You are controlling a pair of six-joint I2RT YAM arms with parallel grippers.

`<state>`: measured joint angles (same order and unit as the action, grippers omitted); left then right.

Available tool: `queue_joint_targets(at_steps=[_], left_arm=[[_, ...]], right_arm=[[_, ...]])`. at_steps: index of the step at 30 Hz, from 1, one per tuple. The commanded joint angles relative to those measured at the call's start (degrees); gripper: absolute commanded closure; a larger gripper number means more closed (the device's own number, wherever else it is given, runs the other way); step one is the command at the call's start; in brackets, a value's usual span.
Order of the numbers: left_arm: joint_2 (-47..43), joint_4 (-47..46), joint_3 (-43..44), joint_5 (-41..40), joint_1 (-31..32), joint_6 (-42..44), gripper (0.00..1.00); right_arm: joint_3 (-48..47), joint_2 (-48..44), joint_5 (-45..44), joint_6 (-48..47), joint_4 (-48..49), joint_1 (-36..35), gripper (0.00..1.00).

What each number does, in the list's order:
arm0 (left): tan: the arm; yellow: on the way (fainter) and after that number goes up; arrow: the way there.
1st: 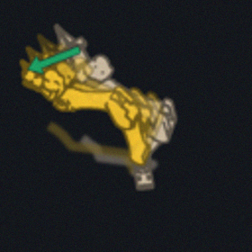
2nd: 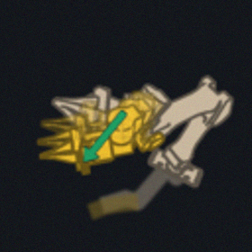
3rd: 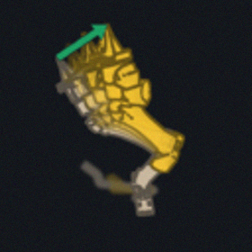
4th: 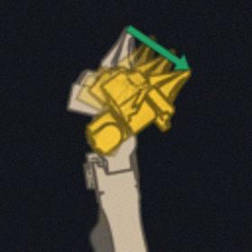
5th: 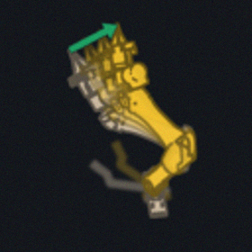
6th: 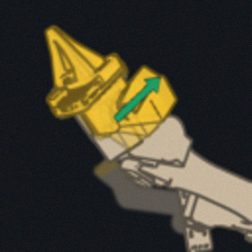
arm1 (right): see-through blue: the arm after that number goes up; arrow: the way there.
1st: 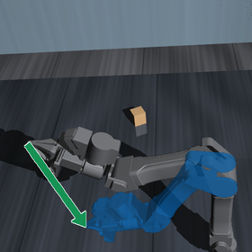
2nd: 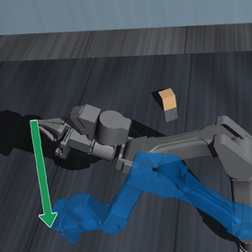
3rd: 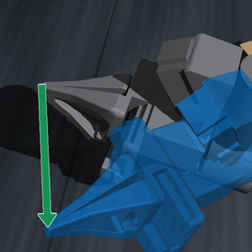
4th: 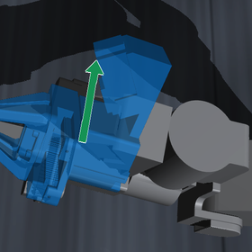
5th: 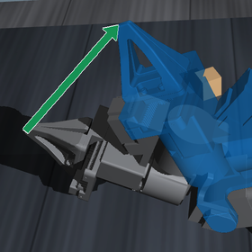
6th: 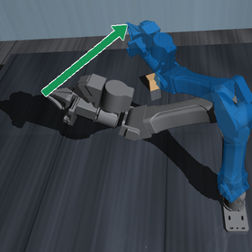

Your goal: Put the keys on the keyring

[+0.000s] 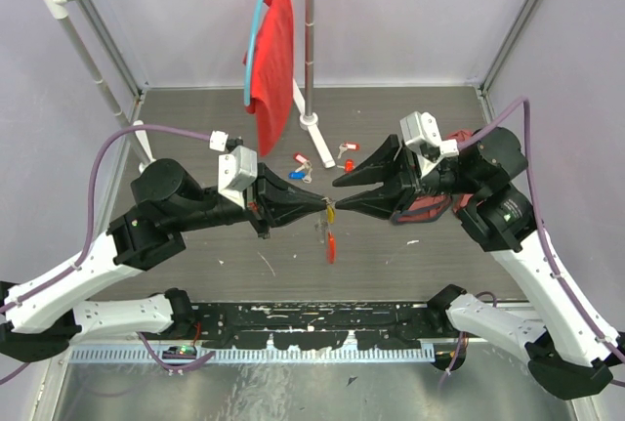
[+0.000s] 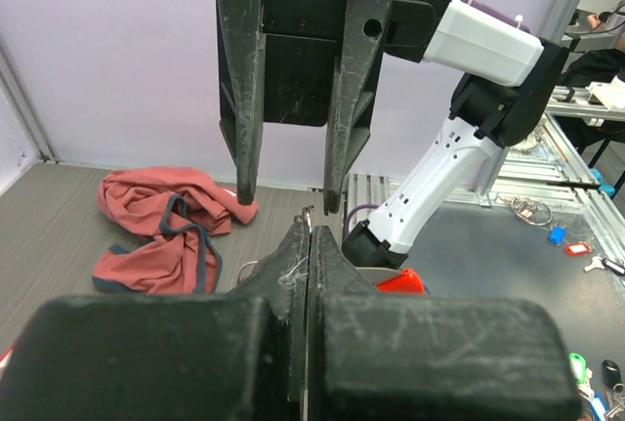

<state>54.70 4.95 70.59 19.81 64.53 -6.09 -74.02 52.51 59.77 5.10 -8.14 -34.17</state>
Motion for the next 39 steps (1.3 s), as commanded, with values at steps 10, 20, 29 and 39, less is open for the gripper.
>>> queue_joint_targets(at_steps=[10,20,29,39], left_arm=[[-0.2,-3.8,1.1,1.1,-0.2,-0.3,1.00],[0.1,-3.8,1.1,0.8,-0.2,-0.3,1.00],[0.3,-3.7,1.2,0.5,-0.2,-0.1,1.00],[-0.3,2.9,2.7,-2.5,-0.2,4.1,0.55]], right_arm=[[-0.7,0.8,0.7,-1.5,-0.4,-2.5,0.67],[-0.8,1.1,0.4,-1.7,-0.7,-3.5,0.76],[-1.6,0.7,-0.3,-3.2,-2.7,-3.7,0.97],[-12.9,3.0,-5.6,-17.4,-27.3,-3.7,0.99]])
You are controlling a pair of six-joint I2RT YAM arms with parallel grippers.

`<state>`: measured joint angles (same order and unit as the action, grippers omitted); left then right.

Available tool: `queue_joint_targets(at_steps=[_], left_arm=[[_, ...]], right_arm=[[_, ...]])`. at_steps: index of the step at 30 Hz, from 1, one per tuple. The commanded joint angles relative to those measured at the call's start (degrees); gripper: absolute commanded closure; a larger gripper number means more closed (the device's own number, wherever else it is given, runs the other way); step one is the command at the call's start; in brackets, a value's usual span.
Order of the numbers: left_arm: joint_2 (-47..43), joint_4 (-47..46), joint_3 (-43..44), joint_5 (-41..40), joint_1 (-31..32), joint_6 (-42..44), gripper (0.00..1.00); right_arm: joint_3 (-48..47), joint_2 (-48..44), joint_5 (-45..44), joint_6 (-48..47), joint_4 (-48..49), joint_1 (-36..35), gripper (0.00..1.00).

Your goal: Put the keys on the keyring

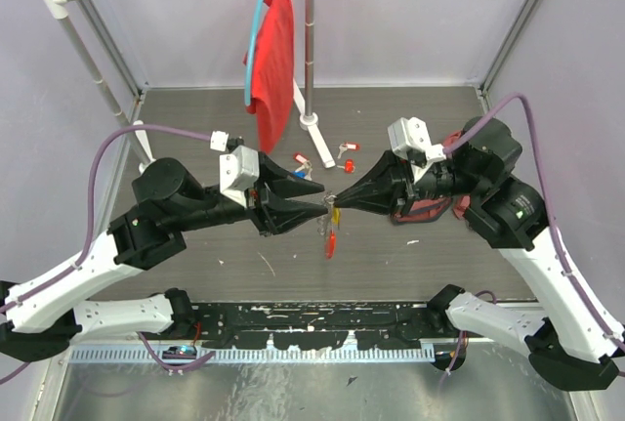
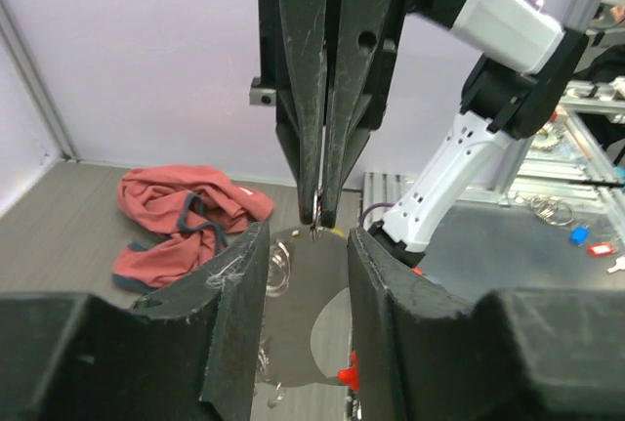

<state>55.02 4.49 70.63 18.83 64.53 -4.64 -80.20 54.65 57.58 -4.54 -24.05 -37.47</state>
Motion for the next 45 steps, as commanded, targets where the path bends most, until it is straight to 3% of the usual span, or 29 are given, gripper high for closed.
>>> queue_joint_targets(at_steps=[1,3,10,14,26,45], left_arm=[[-0.3,4.8,3.3,-1.7,-0.2,3.4,0.53],[0.5,7.4,4.4,-2.2,-0.2,4.7,0.45],[4.1,12.6,7.2,-3.5,-0.2,8.4,0.33],[6.2,12.7,7.7,-3.3,-0.2,9.5,0.31],[11.6,12.1,8.0,-1.4,-0.1,10.4,0.52],[15.4,14.0,10.9,1.2,1.4,11.8,0.70]], right_arm=[[-8.0,1.2,-4.4,-9.3,-14.1,-0.4,0.99],[-10.4,2.2,-6.2,-11.7,-19.5,-0.4,0.99],[-17.5,6.2,-14.3,-17.5,-35.2,-0.3,0.99],[-19.8,7.9,-18.3,-19.3,-41.3,-0.4,0.99],[-19.2,8.3,-21.8,-18.3,-44.6,-1.4,0.99],[-17.5,7.4,-20.6,-18.5,-44.6,-2.0,0.99]])
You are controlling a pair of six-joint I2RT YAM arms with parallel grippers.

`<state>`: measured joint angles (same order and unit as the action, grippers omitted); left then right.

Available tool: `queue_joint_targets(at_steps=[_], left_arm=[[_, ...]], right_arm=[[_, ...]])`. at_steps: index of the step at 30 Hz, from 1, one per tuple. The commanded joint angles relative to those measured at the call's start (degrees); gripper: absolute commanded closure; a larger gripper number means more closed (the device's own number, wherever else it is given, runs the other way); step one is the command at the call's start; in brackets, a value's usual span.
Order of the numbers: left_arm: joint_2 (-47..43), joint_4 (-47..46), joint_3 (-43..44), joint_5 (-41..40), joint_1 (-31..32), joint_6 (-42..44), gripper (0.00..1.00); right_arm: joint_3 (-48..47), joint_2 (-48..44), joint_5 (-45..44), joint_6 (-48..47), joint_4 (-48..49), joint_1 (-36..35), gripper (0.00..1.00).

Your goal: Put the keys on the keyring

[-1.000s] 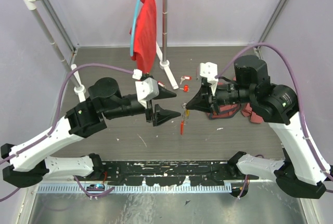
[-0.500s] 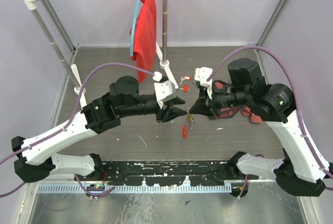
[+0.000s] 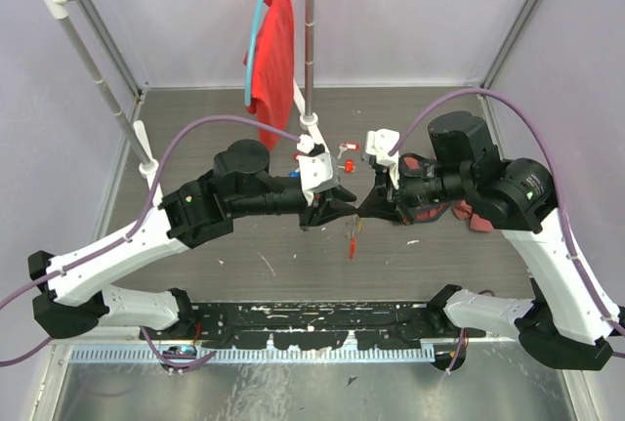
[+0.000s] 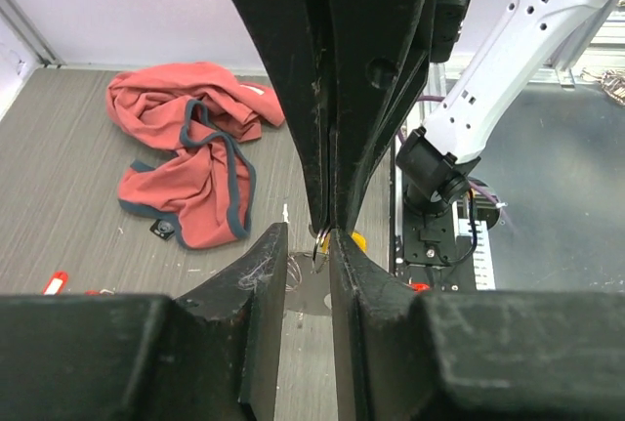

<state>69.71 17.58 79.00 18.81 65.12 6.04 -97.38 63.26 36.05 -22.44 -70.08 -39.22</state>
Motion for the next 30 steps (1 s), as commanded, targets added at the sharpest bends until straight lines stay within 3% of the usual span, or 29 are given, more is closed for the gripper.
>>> queue_joint_targets(at_steps=[1,8,11,17,25,30], left_arm=[[0.9,1.2,2.7,1.2,0.9,1.2,0.71],[0.7,1.6,2.5,0.4,1.1,1.9,0.79],[0.6,2.5,2.5,0.3,1.1,2.6,0.69],[-0.1,3.8,2.3,0.6,1.1,3.1,0.67],[0.4,3.8,2.7,1.1,1.1,2.8,0.77],[0.6,3.4,3.0,1.9,1.1,2.6,0.79]], right_arm=[[-0.3,-1.2,1.0,-0.7,1.4,-0.3,0.99],[-0.3,-1.4,0.6,-0.8,1.6,-0.3,0.99],[-0.4,-1.5,0.4,-0.8,1.6,-0.3,0.99],[-0.5,-1.7,0.2,-0.9,1.6,-0.3,0.99],[-0.5,-1.4,0.6,-0.9,1.6,-0.3,0.99],[-0.2,-1.3,0.5,-0.9,1.7,-0.3,0.99]])
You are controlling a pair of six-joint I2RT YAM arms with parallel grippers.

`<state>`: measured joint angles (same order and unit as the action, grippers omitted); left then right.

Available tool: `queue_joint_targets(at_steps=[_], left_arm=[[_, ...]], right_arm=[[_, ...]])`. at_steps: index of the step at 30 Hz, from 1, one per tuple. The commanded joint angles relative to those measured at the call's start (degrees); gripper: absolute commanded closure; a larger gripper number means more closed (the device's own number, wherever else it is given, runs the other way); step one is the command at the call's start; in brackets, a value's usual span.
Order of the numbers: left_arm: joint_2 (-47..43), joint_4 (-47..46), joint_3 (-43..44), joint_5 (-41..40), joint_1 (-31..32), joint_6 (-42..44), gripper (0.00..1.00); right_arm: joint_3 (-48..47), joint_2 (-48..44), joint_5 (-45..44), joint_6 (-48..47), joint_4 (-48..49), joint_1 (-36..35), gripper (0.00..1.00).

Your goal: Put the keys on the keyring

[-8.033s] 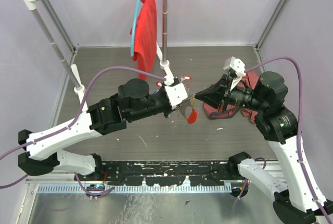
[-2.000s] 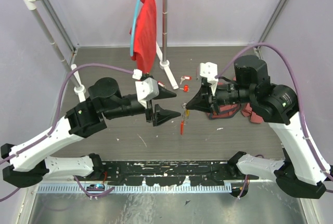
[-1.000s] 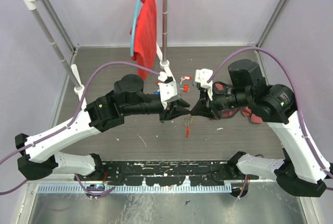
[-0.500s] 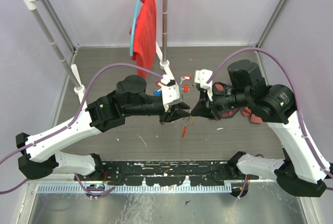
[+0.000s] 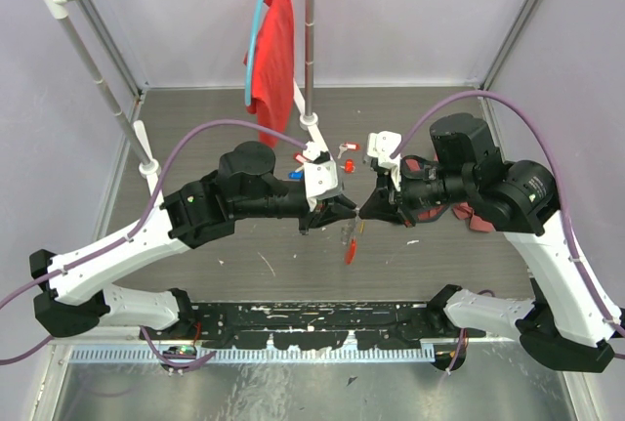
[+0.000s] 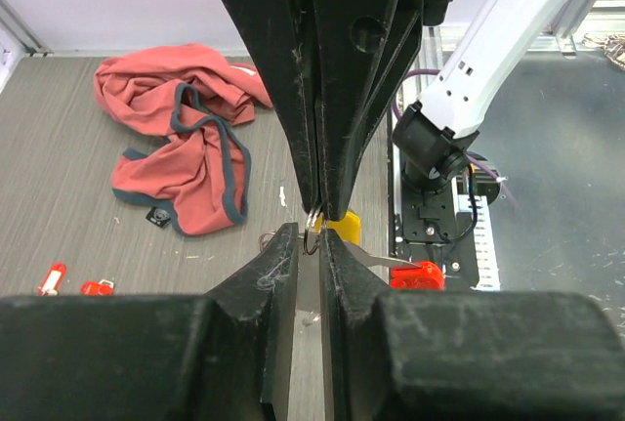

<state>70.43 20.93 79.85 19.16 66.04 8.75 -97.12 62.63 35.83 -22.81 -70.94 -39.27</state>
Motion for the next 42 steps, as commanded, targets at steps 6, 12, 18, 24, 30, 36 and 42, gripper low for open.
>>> queue_joint_targets(at_steps=[6,12,18,24,30,36,42], left_arm=[[-0.4,-0.4,2.2,2.3,0.2,-0.5,0.72],[-0.5,-0.7,2.2,2.4,0.2,-0.6,0.73],[-0.5,-0.9,2.4,2.6,0.2,-0.7,0.80],[-0.3,-1.0,2.7,2.9,0.3,-0.9,1.00],[-1.3,-1.8,2.2,2.4,0.2,-1.3,1.00],[-3.7,-5.0,-0.3,-0.3,0.2,-4.1,1.00],[-7.1,-11.1,-4.5,-1.8,0.2,-9.3,1.00]], right_arm=[[-0.2,-0.7,0.5,-0.5,2.6,-0.3,0.99],[-0.2,-0.6,0.4,-0.4,2.6,-0.3,0.99],[0.0,-0.6,0.2,-0.4,2.7,-0.3,0.99],[0.0,-0.6,0.0,-0.4,2.9,-0.3,0.99],[-0.1,-0.9,0.5,0.6,4.8,-0.3,0.95],[3.3,-4.9,-0.7,6.0,14.6,-0.3,0.67],[13.2,-13.6,-2.0,13.7,30.4,-0.2,0.61]])
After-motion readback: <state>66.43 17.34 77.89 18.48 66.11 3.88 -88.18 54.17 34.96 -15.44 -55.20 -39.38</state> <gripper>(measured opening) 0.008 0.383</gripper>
